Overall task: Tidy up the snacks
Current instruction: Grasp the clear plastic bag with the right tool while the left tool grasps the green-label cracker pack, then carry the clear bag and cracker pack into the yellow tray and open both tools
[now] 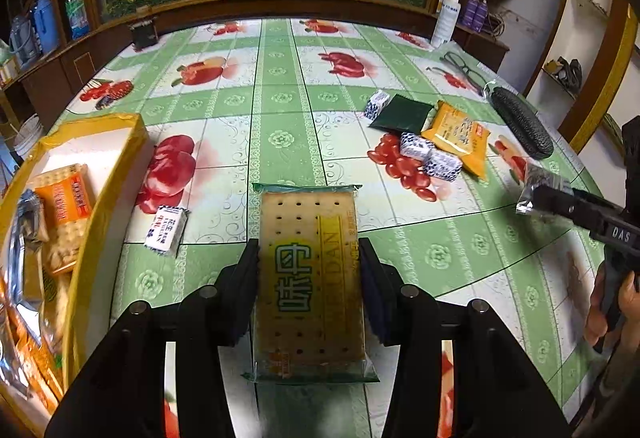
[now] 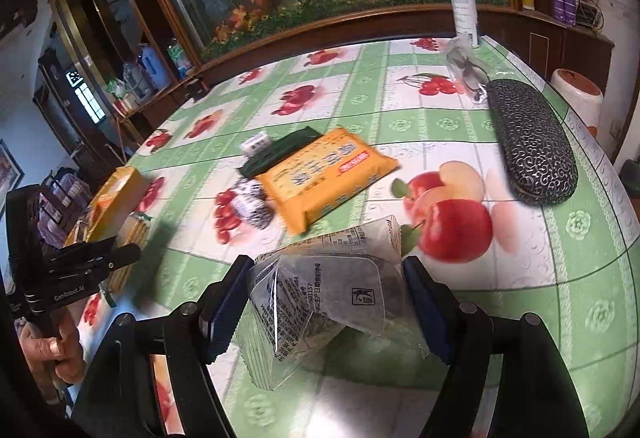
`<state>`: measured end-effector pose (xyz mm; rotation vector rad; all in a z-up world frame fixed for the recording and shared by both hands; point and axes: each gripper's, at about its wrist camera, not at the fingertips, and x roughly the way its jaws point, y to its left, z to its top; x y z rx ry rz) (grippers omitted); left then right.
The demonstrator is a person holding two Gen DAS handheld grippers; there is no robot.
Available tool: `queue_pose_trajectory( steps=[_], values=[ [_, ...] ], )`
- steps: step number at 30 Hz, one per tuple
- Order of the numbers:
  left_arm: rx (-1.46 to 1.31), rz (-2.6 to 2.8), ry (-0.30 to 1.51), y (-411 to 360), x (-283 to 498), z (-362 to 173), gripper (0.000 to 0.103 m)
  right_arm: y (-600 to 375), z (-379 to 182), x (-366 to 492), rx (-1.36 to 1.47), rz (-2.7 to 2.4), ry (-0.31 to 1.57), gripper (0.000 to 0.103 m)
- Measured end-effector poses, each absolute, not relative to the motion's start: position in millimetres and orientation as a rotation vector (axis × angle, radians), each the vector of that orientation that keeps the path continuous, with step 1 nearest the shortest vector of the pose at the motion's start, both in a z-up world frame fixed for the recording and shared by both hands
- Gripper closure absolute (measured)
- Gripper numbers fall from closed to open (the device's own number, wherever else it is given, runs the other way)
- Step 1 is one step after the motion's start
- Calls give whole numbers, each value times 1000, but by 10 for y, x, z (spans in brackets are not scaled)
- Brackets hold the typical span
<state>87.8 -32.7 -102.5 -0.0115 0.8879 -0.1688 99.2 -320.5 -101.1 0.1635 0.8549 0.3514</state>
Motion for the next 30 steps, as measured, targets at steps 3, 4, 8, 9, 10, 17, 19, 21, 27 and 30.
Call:
queue_pose_trajectory(
  steps=[3, 4, 8, 9, 10, 17, 19, 21, 27, 30],
  values=[
    [-22, -150, 853, -315, 751, -914, 59, -3087, -938, 847, 162, 382, 836, 26],
    [-27, -144, 842, -301, 710, -874, 59, -3055, -918, 815, 161, 389, 830, 26],
    [-54, -113, 807, -201, 578, -737, 59, -2884, -813, 666, 151, 433, 808, 26],
    [-56, -103, 801, -181, 558, -713, 59, -2830, -782, 633, 144, 441, 800, 26],
    [-54, -86, 791, -154, 529, -681, 59, -2786, -757, 610, 138, 450, 794, 26],
    [-57, 17, 746, 52, 373, -574, 58, -2405, -577, 493, 111, 536, 760, 26],
    [-58, 41, 735, 115, 342, -557, 58, -2272, -534, 481, 98, 562, 753, 26],
    [-54, 67, 724, 183, 308, -532, 58, -2135, -494, 468, 88, 587, 745, 26],
    [-66, 124, 695, 410, 232, -457, 58, -1730, -401, 449, 63, 662, 729, 26],
    [-80, 149, 686, 538, 192, -436, 58, -1526, -370, 441, 48, 695, 721, 27]
  ],
)
